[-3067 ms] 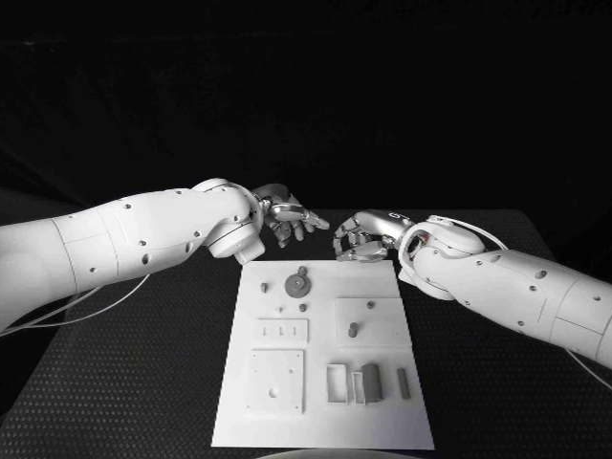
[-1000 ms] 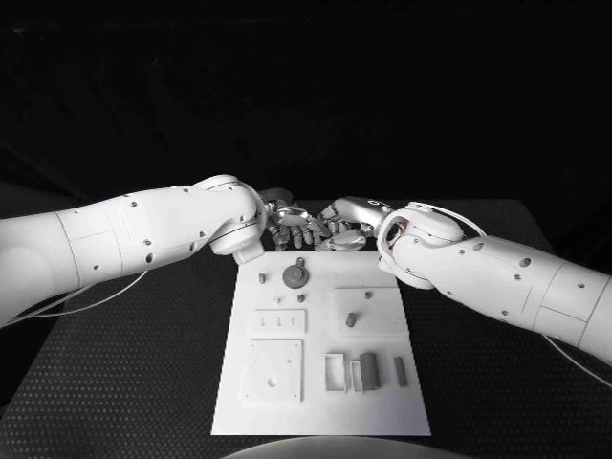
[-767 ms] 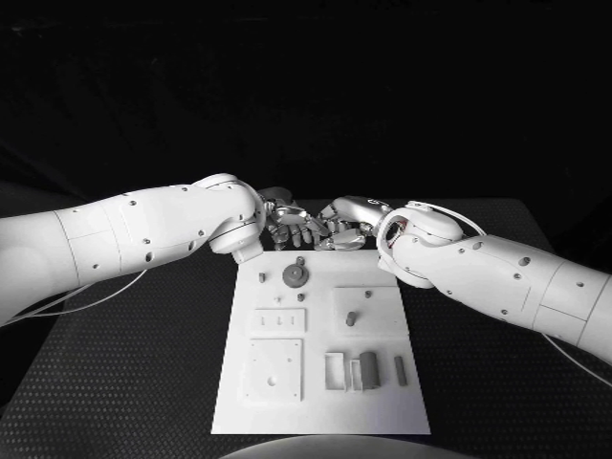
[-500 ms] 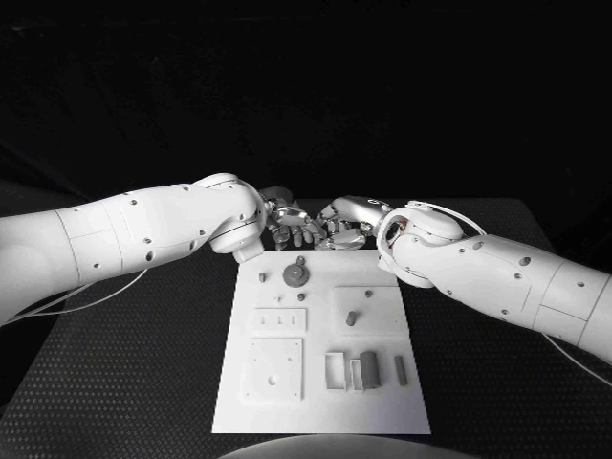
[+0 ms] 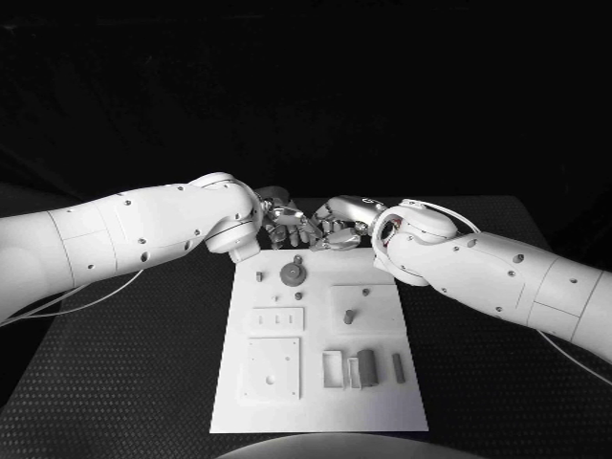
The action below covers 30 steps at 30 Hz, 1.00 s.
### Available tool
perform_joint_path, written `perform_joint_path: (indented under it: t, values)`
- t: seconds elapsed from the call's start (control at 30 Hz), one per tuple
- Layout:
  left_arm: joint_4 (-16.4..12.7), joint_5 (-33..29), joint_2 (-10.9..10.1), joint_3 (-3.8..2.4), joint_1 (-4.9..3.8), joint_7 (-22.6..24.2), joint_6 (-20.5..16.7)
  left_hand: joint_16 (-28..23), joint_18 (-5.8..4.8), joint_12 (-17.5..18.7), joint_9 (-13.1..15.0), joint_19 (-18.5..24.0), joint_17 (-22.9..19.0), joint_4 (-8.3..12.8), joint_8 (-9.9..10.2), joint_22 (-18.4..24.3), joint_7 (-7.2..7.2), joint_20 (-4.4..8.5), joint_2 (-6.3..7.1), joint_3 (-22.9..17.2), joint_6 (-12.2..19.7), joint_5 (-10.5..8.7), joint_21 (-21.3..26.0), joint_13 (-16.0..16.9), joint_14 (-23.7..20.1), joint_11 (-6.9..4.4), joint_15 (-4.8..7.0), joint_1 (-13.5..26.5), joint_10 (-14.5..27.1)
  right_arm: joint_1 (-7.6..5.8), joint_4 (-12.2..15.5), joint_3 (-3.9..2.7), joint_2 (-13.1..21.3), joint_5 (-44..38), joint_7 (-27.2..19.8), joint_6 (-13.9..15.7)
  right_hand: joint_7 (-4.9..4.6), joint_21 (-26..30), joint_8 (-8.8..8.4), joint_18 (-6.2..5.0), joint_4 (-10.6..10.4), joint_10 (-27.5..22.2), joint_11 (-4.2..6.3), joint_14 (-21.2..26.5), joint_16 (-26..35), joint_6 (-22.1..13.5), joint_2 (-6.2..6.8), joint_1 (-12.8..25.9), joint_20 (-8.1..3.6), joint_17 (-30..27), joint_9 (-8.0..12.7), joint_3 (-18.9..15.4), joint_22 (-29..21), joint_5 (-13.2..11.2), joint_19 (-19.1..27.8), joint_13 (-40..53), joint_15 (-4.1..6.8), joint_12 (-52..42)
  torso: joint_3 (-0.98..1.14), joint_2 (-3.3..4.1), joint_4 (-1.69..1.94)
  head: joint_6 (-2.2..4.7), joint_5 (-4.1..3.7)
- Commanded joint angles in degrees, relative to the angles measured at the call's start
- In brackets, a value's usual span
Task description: Assemble the parts on the task board
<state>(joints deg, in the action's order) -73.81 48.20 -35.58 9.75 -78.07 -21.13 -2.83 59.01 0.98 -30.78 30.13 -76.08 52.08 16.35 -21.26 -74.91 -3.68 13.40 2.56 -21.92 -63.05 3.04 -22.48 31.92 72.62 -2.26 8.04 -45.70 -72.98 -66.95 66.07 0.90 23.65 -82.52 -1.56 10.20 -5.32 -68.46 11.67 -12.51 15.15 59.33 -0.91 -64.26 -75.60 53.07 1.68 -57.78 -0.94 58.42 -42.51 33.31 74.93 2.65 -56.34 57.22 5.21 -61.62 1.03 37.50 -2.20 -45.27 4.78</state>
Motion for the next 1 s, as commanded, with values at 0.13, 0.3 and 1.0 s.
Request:
perform_joint_path:
  t: [0.13, 0.3, 1.0]
  values:
    - [-0.16, -0.14, 0.04, -0.01, -0.03, 0.05, 1.49, -0.10, 1.56, 0.89, -0.15, 0.37, -0.39, 0.00, 1.01, -1.21, -0.42, 0.05, -0.21, -1.11, 0.68, -0.19, -0.07, -0.01, -0.56, 0.40, -0.02, -0.96, 0.36, -0.01, 0.08, -0.05, -0.14, -0.48, -0.03, -0.80, -1.52, 0.34, 0.22, -2.49, -0.33, 0.08, 0.45, 0.03, 0.25, 1.78, 0.03, 0.38, -0.19, -0.09, -0.07, 0.10, 0.15, 0.12, -0.13, -0.09, 0.36, -0.03, 0.00, 0.00, 0.02, -0.07, 0.22]
    - [-0.18, -0.83, 0.07, -0.01, -0.03, 0.00, 1.50, -0.64, 1.44, 1.76, -0.41, 0.86, -1.04, -0.57, 1.87, -1.14, -0.93, -0.30, -0.49, -4.40, 1.45, -0.02, 0.27, -0.22, -1.00, 0.90, -0.49, -3.11, 1.16, -0.01, 0.07, -0.05, -0.20, -0.49, -0.02, -0.78, -1.51, 0.36, 0.22, -2.49, -0.34, 0.08, 0.45, 0.03, 0.26, 1.78, -0.02, 0.36, -0.20, -0.10, -0.08, 0.13, 0.13, 0.12, -0.14, -0.10, 0.37, -0.02, -0.01, 0.01, 0.01, -0.13, 0.14]
    - [-0.04, -6.75, -0.03, -0.01, -0.04, -0.07, 1.18, -0.90, 1.31, 2.65, -0.54, 1.36, -2.46, -0.08, 3.31, -1.26, -1.62, -0.90, -0.61, -11.58, 2.30, 6.89, 0.58, 0.03, -1.57, 1.55, -1.13, -5.45, 1.79, -0.01, -0.14, -0.05, -0.42, -0.59, 0.03, -0.94, -1.50, 0.40, 0.19, -2.49, -0.31, 0.09, 0.47, 0.01, 0.30, 1.77, -0.09, 0.30, -0.23, -0.13, -0.11, 0.22, 0.10, 0.12, -0.15, -0.15, 0.39, 0.00, -0.04, 0.01, 0.01, -0.14, 0.19]
